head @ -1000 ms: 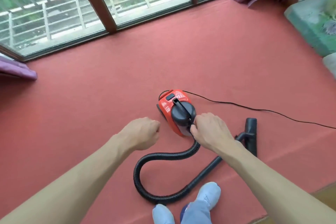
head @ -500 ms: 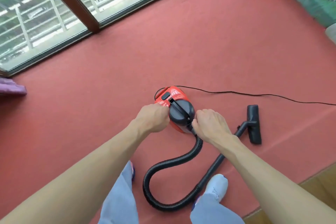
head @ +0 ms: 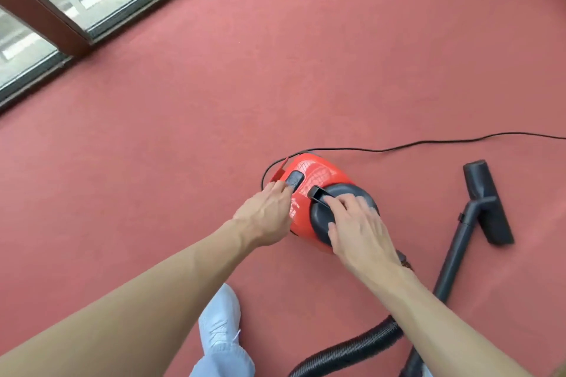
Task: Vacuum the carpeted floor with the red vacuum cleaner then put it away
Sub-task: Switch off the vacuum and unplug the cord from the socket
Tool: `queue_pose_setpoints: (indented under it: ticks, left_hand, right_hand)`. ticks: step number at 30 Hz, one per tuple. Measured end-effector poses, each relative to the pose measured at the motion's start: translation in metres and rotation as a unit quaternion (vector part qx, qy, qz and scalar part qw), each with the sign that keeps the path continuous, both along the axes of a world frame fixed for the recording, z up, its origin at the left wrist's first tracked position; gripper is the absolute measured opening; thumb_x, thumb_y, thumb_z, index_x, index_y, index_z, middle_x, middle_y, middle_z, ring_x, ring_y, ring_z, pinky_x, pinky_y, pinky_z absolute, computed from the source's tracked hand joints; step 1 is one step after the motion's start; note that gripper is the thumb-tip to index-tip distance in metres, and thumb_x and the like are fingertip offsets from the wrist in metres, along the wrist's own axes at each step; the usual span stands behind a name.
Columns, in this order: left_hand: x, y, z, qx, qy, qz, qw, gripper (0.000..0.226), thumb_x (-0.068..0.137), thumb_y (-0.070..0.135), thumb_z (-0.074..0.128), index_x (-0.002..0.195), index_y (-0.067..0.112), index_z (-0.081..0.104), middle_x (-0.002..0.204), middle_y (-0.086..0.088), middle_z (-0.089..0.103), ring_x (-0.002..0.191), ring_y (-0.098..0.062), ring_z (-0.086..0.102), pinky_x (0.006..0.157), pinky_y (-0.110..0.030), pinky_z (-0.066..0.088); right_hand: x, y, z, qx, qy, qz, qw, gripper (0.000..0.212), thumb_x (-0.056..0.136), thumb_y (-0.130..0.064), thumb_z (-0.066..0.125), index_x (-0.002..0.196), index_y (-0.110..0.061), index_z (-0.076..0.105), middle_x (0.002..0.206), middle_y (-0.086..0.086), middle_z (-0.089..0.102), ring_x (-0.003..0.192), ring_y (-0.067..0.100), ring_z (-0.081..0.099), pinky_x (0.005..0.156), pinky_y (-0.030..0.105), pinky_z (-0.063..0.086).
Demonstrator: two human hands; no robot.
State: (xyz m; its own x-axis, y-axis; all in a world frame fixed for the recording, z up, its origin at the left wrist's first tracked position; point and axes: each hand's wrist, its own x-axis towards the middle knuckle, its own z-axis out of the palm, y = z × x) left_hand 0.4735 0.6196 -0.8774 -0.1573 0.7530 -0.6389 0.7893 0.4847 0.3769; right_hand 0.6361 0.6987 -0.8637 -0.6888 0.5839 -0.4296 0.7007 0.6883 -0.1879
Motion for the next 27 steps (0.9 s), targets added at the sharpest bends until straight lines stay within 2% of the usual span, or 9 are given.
queue_pose_setpoints:
  ticks: [2, 4, 8, 10, 14, 17, 19, 24, 27]
  left_hand:
    - [0.0, 0.002, -0.014, 0.005, -0.004, -0.017, 1.0, 0.051, 0.096, 0.008, 0.036, 0.147, 0.004, 0.034, 0.153, -0.01, 0.033, 0.141, -0.024, 0.033, 0.114, -0.035, 0.031]
    - [-0.001, 0.006, -0.03, 0.01, 0.009, -0.041, 0.999, 0.054, 0.098, 0.008, 0.035, 0.151, 0.001, 0.026, 0.158, -0.013, 0.026, 0.145, -0.024, 0.026, 0.116, -0.029, 0.021]
    - [-0.003, 0.01, -0.062, 0.007, -0.029, -0.022, 0.999, 0.063, 0.097, 0.008, 0.036, 0.156, 0.0, 0.015, 0.165, -0.013, 0.013, 0.151, -0.022, 0.013, 0.123, -0.03, 0.013]
    - [-0.001, 0.008, -0.072, 0.012, -0.045, 0.004, 0.999, 0.064, 0.095, 0.006, 0.037, 0.156, 0.001, 0.017, 0.165, -0.011, 0.013, 0.152, -0.021, 0.013, 0.123, -0.033, 0.016]
    - [0.003, 0.009, -0.082, 0.038, -0.04, 0.041, 0.998, 0.059, 0.09, -0.002, 0.038, 0.148, 0.003, 0.039, 0.162, -0.01, 0.028, 0.143, -0.026, 0.031, 0.12, -0.028, 0.017]
    - [0.003, 0.01, -0.088, 0.035, -0.025, 0.023, 0.999, 0.06, 0.088, -0.003, 0.037, 0.148, 0.002, 0.038, 0.16, -0.011, 0.031, 0.132, -0.027, 0.039, 0.114, -0.03, 0.028]
    - [0.004, 0.012, -0.09, 0.026, -0.019, 0.015, 0.999, 0.062, 0.088, -0.002, 0.035, 0.149, 0.001, 0.034, 0.158, -0.011, 0.033, 0.132, -0.025, 0.037, 0.113, -0.032, 0.033]
    - [-0.001, 0.022, -0.094, 0.019, 0.006, 0.004, 1.0, 0.051, 0.088, -0.001, 0.035, 0.136, 0.001, 0.051, 0.143, -0.013, 0.049, 0.121, -0.024, 0.043, 0.105, -0.037, 0.044]
    - [-0.011, 0.022, -0.094, 0.003, -0.021, -0.002, 1.0, 0.05, 0.086, 0.001, 0.037, 0.133, 0.004, 0.054, 0.133, -0.011, 0.055, 0.118, -0.024, 0.045, 0.101, -0.041, 0.047]
  right_hand:
    - [-0.002, -0.003, -0.023, 0.013, 0.01, 0.004, 1.0, 0.053, 0.079, -0.013, 0.07, 0.131, -0.013, 0.06, 0.117, 0.007, 0.063, 0.102, 0.029, 0.059, 0.083, 0.042, 0.051]
    - [-0.004, -0.003, -0.04, 0.02, 0.016, 0.008, 1.0, 0.061, 0.073, -0.012, 0.075, 0.131, -0.01, 0.06, 0.121, 0.009, 0.063, 0.106, 0.029, 0.061, 0.084, 0.041, 0.052]
    - [-0.005, -0.002, -0.063, 0.031, 0.029, 0.026, 0.999, 0.068, 0.079, -0.02, 0.073, 0.143, -0.01, 0.049, 0.12, 0.007, 0.061, 0.097, 0.027, 0.06, 0.076, 0.04, 0.05]
    - [-0.003, -0.002, -0.069, 0.04, 0.025, 0.036, 0.998, 0.071, 0.082, -0.023, 0.071, 0.146, -0.012, 0.044, 0.114, 0.007, 0.057, 0.089, 0.027, 0.056, 0.071, 0.04, 0.047]
    - [-0.002, -0.003, -0.073, 0.07, 0.002, 0.05, 0.996, 0.082, 0.07, -0.018, 0.076, 0.145, -0.008, 0.046, 0.109, 0.011, 0.056, 0.084, 0.028, 0.052, 0.07, 0.042, 0.043]
    - [-0.003, -0.004, -0.073, 0.081, -0.004, 0.055, 0.995, 0.087, 0.065, -0.017, 0.073, 0.146, -0.007, 0.044, 0.111, 0.013, 0.055, 0.086, 0.029, 0.052, 0.073, 0.043, 0.043]
    - [-0.004, -0.004, -0.073, 0.082, -0.011, 0.056, 0.995, 0.087, 0.065, -0.02, 0.07, 0.147, -0.007, 0.043, 0.112, 0.014, 0.055, 0.088, 0.029, 0.052, 0.075, 0.043, 0.043]
    - [-0.005, -0.003, -0.072, 0.071, -0.024, 0.06, 0.995, 0.09, 0.063, -0.026, 0.066, 0.147, -0.006, 0.042, 0.114, 0.015, 0.054, 0.09, 0.031, 0.052, 0.077, 0.045, 0.044]
    - [-0.005, -0.002, -0.072, 0.065, -0.033, 0.07, 0.995, 0.092, 0.062, -0.029, 0.064, 0.147, -0.004, 0.041, 0.113, 0.016, 0.054, 0.089, 0.031, 0.052, 0.076, 0.045, 0.045]
